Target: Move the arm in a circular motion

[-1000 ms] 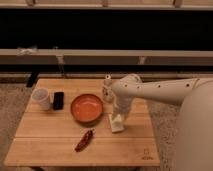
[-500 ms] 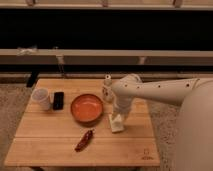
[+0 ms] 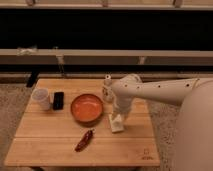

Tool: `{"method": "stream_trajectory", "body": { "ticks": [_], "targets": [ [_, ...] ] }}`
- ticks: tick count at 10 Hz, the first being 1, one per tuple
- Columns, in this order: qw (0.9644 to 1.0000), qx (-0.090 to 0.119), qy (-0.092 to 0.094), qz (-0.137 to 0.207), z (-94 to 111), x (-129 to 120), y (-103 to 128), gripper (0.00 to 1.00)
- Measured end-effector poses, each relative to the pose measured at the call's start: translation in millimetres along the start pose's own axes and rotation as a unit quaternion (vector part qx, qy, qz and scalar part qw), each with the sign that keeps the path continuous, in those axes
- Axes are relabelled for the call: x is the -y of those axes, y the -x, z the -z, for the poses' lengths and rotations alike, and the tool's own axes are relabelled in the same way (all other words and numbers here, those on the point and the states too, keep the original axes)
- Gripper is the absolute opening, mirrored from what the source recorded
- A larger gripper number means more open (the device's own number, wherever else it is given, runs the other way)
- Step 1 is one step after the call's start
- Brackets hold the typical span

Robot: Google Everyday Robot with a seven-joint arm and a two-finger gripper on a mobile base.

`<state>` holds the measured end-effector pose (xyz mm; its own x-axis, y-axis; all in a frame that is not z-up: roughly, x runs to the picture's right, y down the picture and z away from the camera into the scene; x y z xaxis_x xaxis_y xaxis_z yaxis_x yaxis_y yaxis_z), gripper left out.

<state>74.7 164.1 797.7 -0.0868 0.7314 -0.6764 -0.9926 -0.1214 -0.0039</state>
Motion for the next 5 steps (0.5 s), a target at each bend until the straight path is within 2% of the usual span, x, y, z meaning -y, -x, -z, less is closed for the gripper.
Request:
{"method": "stream_trajectory", "body": {
  "ticks": [3,5],
  "targets": [
    [1.0000,-0.003,-0.004,-0.008,12.0,8.1,-9.2,0.51],
    [0.9993,-0.001,-0.010,-0.035,29.4,38.6,-15.2,0.51]
  ]
}}
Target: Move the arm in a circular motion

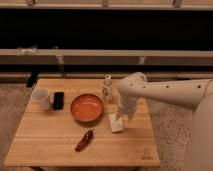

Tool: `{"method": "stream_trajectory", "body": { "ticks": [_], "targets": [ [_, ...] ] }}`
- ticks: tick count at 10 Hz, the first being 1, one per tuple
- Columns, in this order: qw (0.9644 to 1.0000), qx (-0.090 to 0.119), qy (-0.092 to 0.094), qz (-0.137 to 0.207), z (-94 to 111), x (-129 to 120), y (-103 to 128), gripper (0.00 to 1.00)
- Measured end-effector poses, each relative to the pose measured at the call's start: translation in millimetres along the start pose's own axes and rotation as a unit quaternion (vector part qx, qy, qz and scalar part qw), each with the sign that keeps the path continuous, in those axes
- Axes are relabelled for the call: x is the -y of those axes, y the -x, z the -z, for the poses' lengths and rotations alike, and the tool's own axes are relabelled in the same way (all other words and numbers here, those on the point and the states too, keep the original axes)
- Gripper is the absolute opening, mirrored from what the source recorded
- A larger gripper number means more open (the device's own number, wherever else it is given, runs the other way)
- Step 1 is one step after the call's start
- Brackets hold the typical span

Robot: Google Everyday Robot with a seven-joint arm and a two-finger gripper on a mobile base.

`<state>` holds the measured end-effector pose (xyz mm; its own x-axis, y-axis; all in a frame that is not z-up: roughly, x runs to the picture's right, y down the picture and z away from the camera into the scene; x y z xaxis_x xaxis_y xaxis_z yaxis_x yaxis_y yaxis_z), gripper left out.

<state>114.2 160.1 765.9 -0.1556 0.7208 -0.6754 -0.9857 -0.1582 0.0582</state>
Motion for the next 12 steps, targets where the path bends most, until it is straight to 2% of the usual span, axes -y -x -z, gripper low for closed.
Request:
{"method": "stream_trajectory", "body": {
  "ticks": [2,5,6,8,9,11,12],
  "targets": [
    [0.9996,0.003,-0.008,-0.028,11.7,34.7,12.5,0.51],
    [0.9988,0.010,-0.013,-0.047,29.4,61.9,68.1,0.51],
    [0.9985,0.017,-0.016,-0.049,43.4,67.6,90.2,0.51],
    [0.9984,0.031,-0.019,-0.043,69.9,62.2,114.9,0.51],
    [0.9981,0.046,-0.022,-0.034,94.7,50.1,130.4,0.51],
    [0.9978,0.059,-0.025,-0.018,116.0,28.1,147.5,0.51],
    [0.9975,0.066,-0.025,-0.003,126.9,9.1,158.6,0.51]
  ]
}}
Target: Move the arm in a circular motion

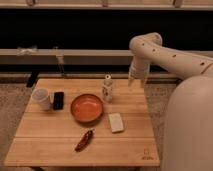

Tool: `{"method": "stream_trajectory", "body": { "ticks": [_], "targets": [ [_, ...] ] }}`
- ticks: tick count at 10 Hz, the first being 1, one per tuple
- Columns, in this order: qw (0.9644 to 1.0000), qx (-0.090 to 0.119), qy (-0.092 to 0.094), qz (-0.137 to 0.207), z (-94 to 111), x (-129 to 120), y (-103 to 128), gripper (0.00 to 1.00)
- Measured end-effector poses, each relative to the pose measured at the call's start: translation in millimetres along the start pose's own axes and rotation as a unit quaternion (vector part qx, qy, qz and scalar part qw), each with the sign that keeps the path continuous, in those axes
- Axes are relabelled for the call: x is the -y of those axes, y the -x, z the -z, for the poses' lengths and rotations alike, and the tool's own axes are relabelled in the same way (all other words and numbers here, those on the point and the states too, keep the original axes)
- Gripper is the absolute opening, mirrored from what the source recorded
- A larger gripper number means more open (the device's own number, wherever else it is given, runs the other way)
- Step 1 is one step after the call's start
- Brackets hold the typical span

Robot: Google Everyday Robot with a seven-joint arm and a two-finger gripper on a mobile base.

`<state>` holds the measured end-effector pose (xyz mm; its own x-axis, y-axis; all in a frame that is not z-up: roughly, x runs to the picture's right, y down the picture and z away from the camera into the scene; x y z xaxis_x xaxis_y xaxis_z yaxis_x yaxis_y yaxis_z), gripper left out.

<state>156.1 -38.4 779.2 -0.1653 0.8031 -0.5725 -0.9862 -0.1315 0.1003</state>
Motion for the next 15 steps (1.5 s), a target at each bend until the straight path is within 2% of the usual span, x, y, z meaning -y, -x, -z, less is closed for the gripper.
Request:
{"method": "stream_trajectory", "body": {
  "ticks": [3,5,6,7,8,10,12,13,14,15],
  "targets": [
    [0.9988,0.007,0.009,0.048,16.5,-57.8,18.3,0.51],
    [0.9944,0.011,0.016,0.104,29.7,-117.6,17.0,0.51],
    [0.9920,0.011,0.018,0.125,33.6,-136.8,12.7,0.51],
    [0.9860,0.013,0.020,0.165,42.4,-172.4,1.5,0.51],
    [0.9832,0.012,0.021,0.181,45.0,-186.2,-4.3,0.51],
    [0.9713,0.006,0.027,0.236,49.5,-232.5,-31.8,0.51],
    [0.9575,-0.007,0.034,0.286,48.1,-267.3,-65.8,0.51],
    [0.9520,-0.014,0.039,0.303,46.0,-279.3,-80.0,0.51],
    [0.9429,-0.024,0.048,0.329,41.9,-296.1,-103.8,0.51],
    [0.9358,-0.031,0.054,0.347,39.7,-307.4,-121.4,0.51]
  ]
}}
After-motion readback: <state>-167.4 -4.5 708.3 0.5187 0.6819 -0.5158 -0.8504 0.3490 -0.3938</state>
